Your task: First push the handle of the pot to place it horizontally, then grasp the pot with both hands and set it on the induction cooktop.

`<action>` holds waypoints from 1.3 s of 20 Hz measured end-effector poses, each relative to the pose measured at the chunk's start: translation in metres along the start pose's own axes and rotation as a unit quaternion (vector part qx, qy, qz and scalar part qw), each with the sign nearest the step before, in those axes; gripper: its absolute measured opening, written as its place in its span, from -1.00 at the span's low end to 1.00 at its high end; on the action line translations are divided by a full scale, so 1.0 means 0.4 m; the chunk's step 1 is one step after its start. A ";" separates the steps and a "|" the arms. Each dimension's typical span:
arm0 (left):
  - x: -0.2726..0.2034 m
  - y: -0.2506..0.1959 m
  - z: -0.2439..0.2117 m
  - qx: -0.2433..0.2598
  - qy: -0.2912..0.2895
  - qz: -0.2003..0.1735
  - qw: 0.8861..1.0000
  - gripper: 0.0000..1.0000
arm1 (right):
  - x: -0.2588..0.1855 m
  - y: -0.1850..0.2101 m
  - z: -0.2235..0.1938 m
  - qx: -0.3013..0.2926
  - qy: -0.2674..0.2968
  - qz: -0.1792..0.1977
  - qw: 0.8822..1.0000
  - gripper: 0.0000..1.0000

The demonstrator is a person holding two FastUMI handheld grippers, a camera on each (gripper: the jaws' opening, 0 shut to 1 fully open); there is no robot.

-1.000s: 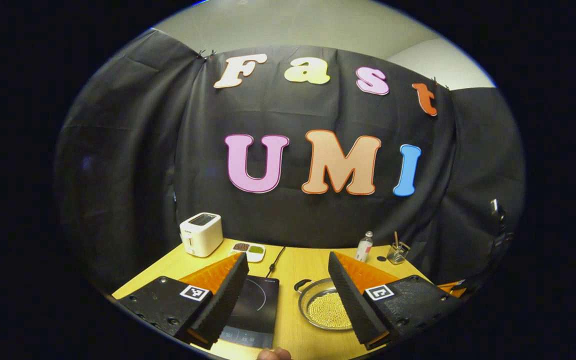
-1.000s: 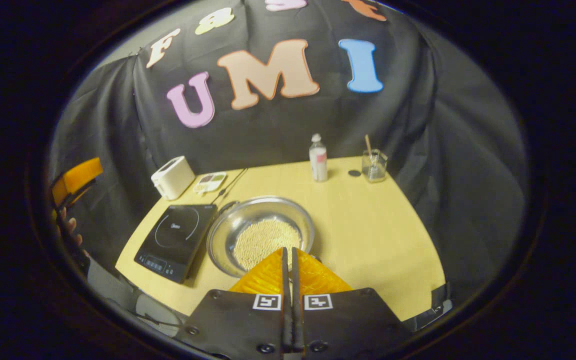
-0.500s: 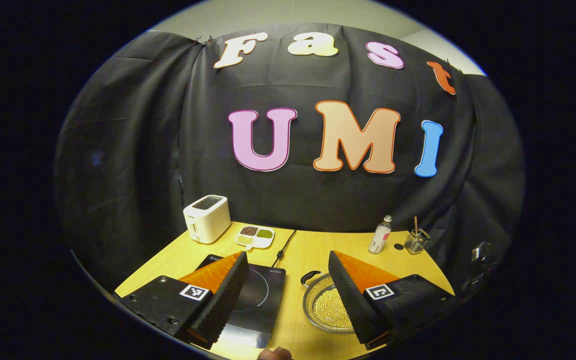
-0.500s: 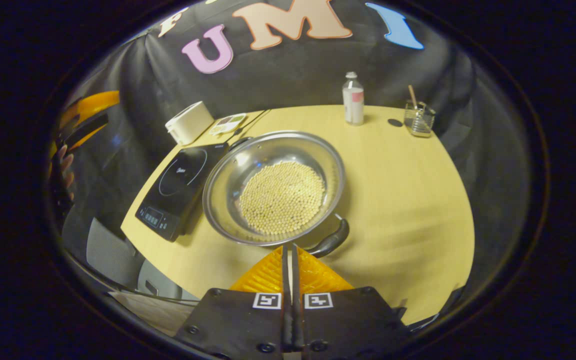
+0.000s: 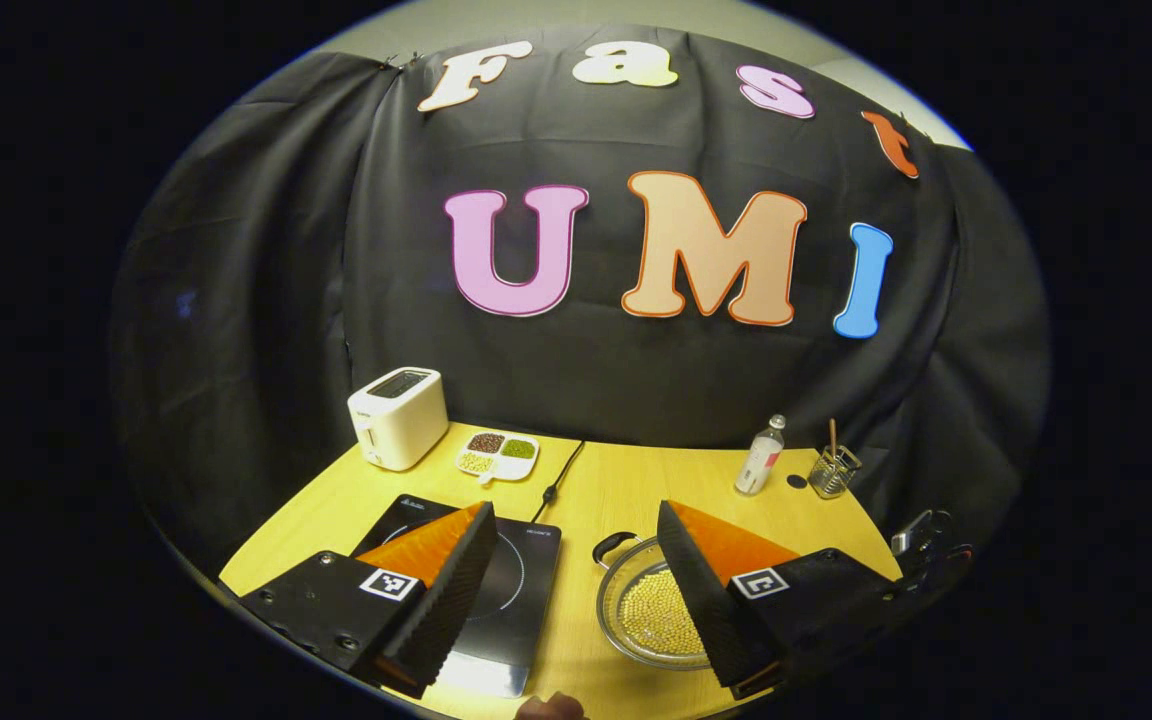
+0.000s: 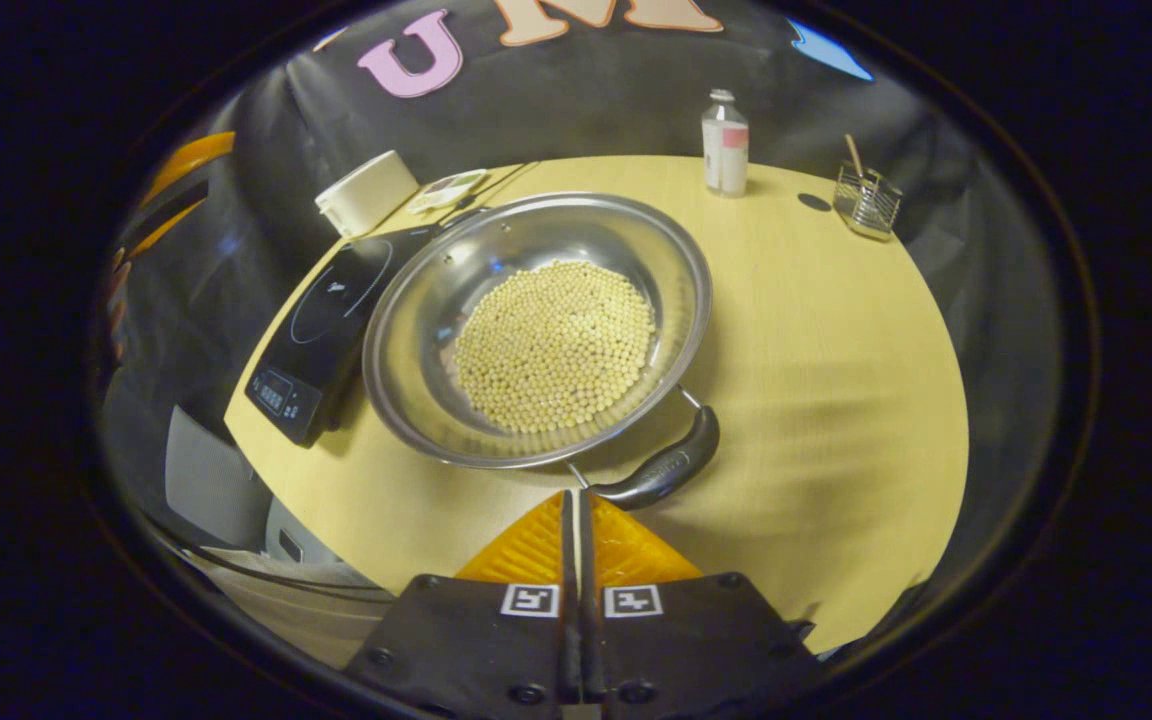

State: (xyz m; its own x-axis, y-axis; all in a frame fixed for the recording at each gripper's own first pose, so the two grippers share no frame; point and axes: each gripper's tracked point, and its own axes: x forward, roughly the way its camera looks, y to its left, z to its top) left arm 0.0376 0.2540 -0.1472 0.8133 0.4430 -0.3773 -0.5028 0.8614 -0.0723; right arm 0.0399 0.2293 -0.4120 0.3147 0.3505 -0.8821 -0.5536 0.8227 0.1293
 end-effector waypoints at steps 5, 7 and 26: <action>0.052 0.033 -0.023 -0.008 0.014 -0.032 0.999 0.96 | 0.017 -0.023 -0.006 0.016 0.030 -0.049 0.998 -0.94; 0.074 0.048 -0.048 -0.012 0.025 -0.045 0.999 0.96 | 0.022 -0.037 -0.005 0.020 0.039 -0.065 0.997 -0.94; 0.201 0.005 -0.274 -0.045 0.162 -0.131 0.977 0.99 | 0.083 -0.216 0.128 0.008 0.064 -0.139 0.988 -0.92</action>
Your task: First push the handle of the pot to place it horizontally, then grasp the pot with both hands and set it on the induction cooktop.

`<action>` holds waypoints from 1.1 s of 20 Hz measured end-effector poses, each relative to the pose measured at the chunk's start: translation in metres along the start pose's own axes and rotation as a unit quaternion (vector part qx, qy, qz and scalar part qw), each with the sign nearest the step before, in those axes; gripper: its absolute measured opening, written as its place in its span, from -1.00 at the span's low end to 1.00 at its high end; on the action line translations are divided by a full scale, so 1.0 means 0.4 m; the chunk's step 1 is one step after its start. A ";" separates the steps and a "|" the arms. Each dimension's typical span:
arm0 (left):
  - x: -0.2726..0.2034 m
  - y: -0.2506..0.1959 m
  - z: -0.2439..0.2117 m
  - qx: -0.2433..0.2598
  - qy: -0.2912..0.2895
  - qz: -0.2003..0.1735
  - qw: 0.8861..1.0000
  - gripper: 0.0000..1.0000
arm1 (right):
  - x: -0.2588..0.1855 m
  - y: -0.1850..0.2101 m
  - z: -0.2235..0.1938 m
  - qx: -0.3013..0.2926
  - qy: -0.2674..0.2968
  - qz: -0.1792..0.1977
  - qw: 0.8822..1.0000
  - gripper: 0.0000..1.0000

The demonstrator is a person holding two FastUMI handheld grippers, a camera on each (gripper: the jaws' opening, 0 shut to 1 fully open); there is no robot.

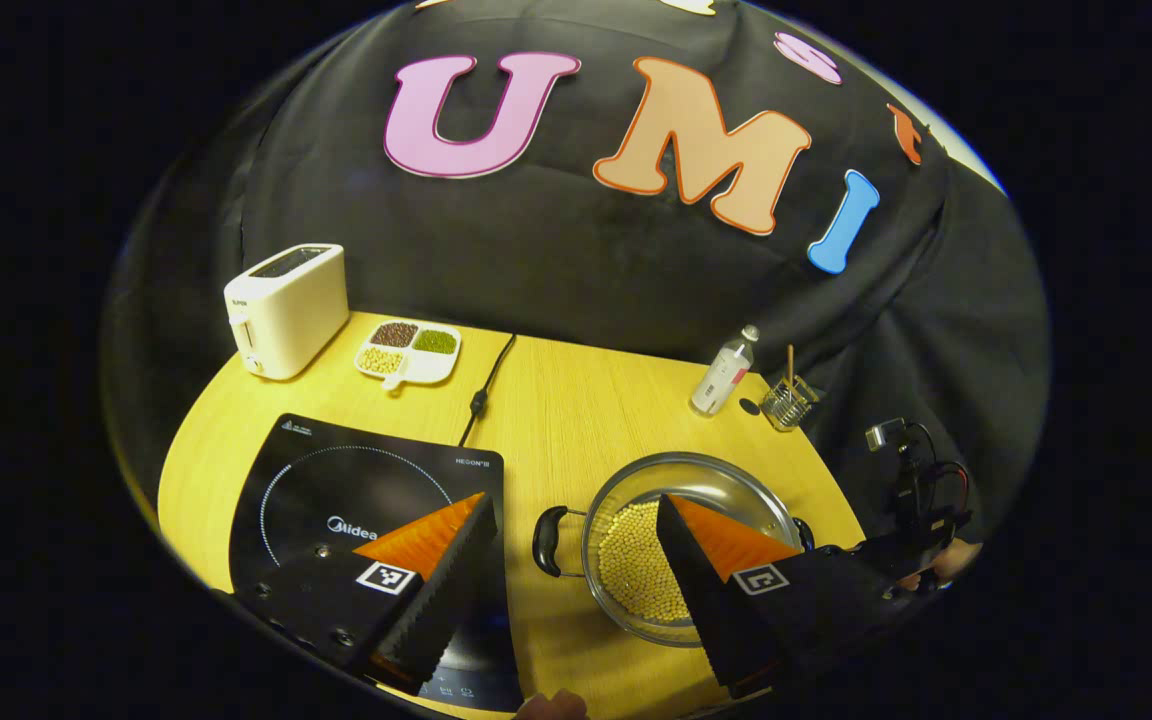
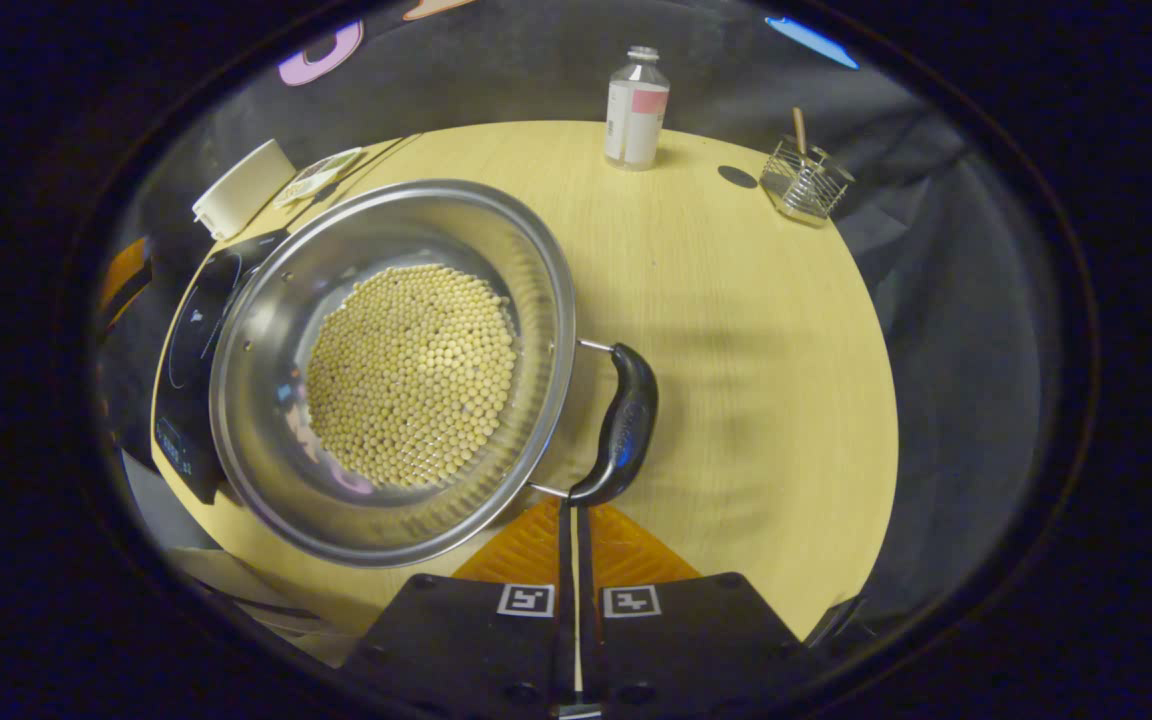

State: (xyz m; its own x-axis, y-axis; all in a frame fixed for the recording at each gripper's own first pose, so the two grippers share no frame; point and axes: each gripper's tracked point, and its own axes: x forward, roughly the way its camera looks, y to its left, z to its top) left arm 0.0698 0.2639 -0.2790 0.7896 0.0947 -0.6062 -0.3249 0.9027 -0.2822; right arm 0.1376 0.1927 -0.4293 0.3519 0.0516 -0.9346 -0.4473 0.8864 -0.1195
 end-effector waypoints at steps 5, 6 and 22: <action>0.052 0.032 -0.095 -0.006 0.058 0.022 0.998 0.94 | 0.024 -0.029 0.054 0.003 -0.009 -0.003 1.000 -0.89; 0.056 0.035 -0.108 -0.008 0.068 0.025 0.997 0.94 | 0.026 -0.034 0.063 0.004 -0.013 -0.006 1.000 -0.89; 0.135 0.033 -0.235 -0.006 0.174 0.057 0.983 0.96 | -0.034 -0.071 0.169 0.084 -0.103 -0.003 0.991 0.03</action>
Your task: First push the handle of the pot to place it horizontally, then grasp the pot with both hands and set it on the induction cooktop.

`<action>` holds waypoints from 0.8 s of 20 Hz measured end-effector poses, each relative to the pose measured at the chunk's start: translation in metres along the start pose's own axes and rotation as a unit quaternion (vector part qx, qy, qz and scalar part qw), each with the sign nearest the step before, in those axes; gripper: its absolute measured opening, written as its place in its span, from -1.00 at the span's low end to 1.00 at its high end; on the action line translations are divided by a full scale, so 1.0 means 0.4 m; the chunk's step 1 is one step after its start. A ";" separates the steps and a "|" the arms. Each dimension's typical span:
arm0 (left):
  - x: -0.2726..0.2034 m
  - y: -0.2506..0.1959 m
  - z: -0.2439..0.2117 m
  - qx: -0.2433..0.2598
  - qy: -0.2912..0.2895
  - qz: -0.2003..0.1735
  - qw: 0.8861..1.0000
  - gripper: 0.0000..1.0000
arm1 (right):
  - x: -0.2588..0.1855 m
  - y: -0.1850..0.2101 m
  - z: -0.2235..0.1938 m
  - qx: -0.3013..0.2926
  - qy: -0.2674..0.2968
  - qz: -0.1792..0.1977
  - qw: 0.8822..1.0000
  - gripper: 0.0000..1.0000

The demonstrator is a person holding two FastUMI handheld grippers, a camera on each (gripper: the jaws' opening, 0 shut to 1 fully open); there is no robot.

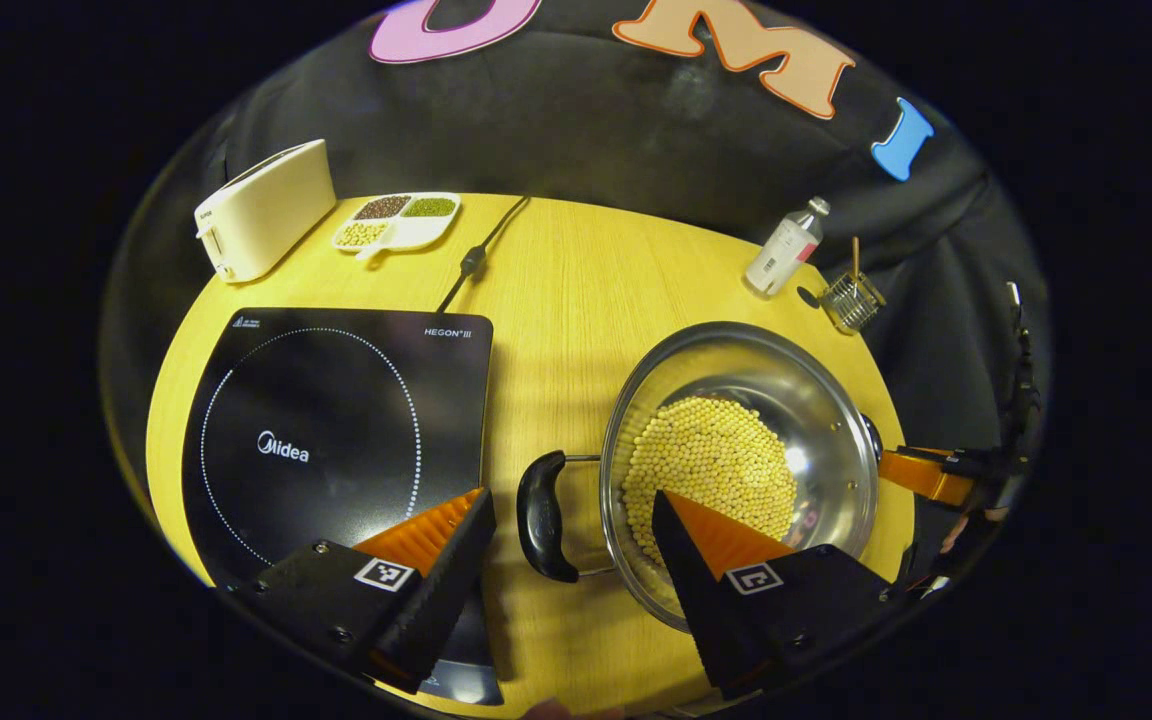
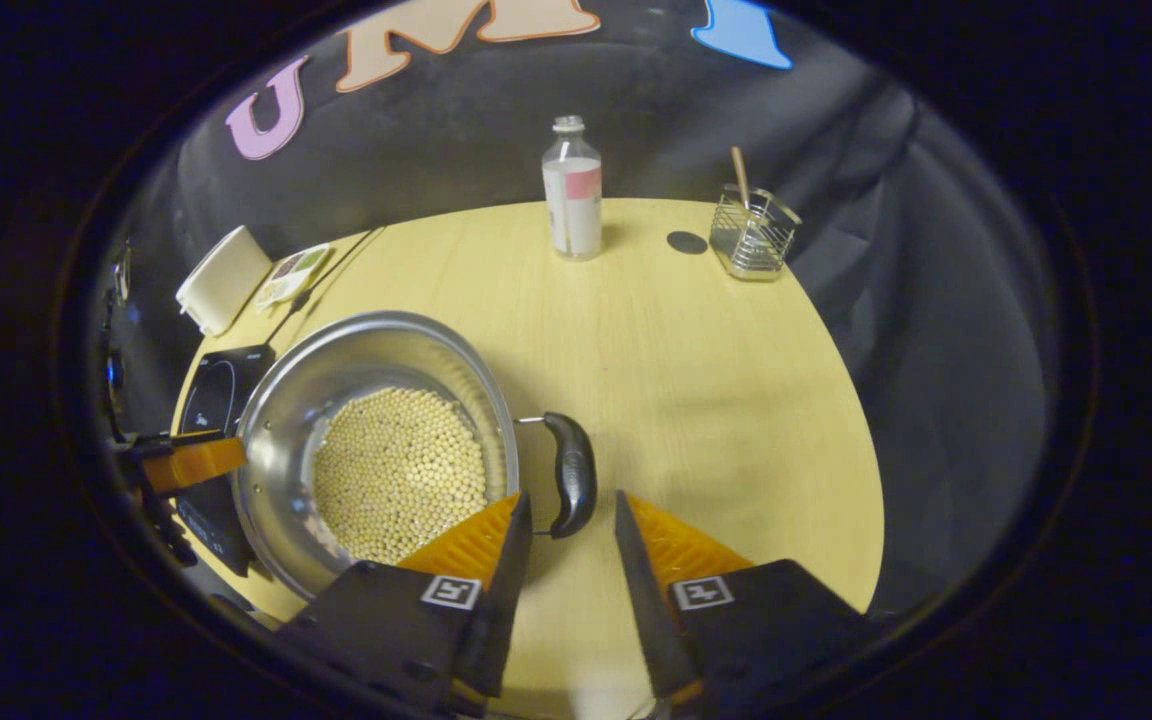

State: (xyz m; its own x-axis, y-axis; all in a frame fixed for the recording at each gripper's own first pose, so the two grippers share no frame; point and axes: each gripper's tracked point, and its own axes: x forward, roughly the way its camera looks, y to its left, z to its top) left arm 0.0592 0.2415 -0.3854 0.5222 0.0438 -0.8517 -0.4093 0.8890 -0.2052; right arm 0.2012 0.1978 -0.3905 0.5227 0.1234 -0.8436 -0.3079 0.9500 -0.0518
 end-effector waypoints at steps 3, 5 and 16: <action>0.017 0.008 -0.011 -0.003 0.012 0.009 1.000 0.94 | 0.004 0.000 0.016 0.027 0.002 0.010 1.000 0.12; 0.027 0.007 -0.017 -0.002 0.018 0.009 1.000 0.92 | 0.009 -0.008 0.031 0.043 -0.002 0.014 0.999 0.22; 0.084 -0.013 -0.070 0.031 0.054 0.021 0.998 0.76 | 0.088 0.068 -0.015 -0.004 0.039 0.023 0.999 0.56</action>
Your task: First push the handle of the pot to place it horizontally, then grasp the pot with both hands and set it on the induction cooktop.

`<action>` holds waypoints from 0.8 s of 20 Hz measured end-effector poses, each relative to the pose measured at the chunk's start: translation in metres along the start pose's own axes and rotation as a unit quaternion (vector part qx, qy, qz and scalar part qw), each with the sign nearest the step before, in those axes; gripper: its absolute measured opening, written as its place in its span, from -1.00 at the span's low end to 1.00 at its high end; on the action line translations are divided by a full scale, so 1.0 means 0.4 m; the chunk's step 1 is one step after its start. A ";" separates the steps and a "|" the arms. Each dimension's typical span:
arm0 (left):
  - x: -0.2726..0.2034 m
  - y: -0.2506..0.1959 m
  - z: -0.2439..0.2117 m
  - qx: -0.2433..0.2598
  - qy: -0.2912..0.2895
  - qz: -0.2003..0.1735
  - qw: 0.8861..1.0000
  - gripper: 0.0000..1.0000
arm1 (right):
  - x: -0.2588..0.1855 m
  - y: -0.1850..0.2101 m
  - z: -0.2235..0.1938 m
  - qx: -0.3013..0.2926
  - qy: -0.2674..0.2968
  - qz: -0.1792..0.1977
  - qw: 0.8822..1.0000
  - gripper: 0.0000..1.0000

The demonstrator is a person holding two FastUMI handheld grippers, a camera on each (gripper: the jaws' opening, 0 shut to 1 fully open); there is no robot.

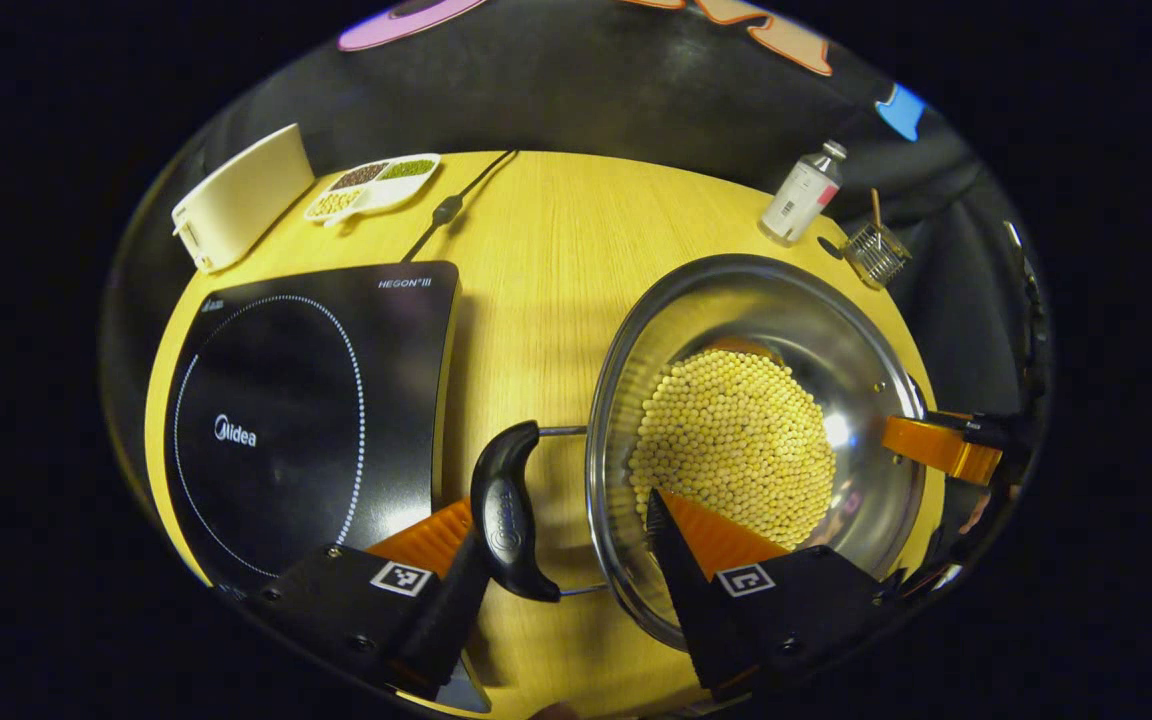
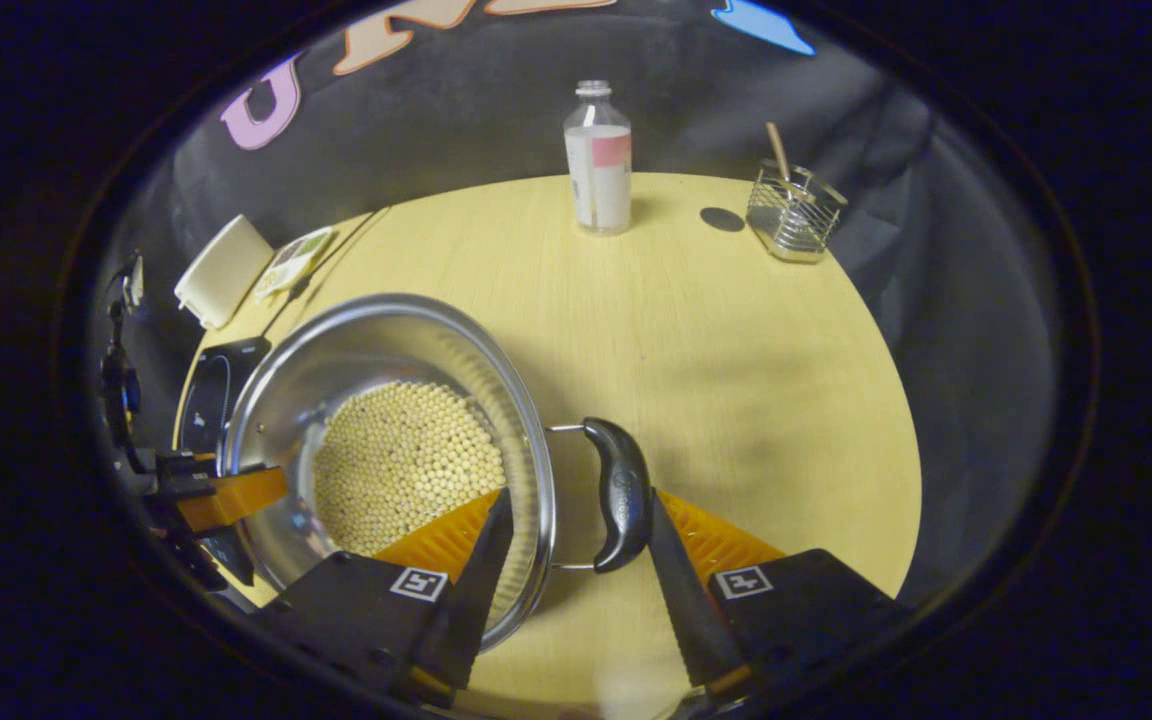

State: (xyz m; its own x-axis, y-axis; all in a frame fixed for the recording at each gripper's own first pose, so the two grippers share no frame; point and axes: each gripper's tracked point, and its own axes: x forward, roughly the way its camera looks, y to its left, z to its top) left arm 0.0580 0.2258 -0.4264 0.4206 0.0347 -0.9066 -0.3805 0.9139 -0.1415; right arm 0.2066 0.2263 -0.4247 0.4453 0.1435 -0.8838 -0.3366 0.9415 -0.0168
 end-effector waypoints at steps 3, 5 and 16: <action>0.011 0.009 0.003 0.006 -0.001 0.015 1.000 0.72 | 0.021 -0.012 0.004 0.003 0.001 -0.010 1.000 0.51; 0.023 0.019 0.005 0.009 0.000 0.028 1.000 0.65 | 0.011 -0.024 -0.018 -0.005 0.015 -0.014 1.000 0.48; 0.046 0.009 0.016 0.011 -0.013 0.008 1.000 0.40 | 0.031 -0.024 -0.031 0.028 -0.002 0.008 1.000 0.17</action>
State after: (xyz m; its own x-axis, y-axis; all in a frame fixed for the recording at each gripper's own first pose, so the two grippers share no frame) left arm 0.0696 0.2321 -0.4412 0.4364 0.0598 -0.8978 -0.3695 0.9217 -0.1182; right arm 0.2050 0.2154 -0.4412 0.4442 0.1605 -0.8814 -0.2967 0.9547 0.0243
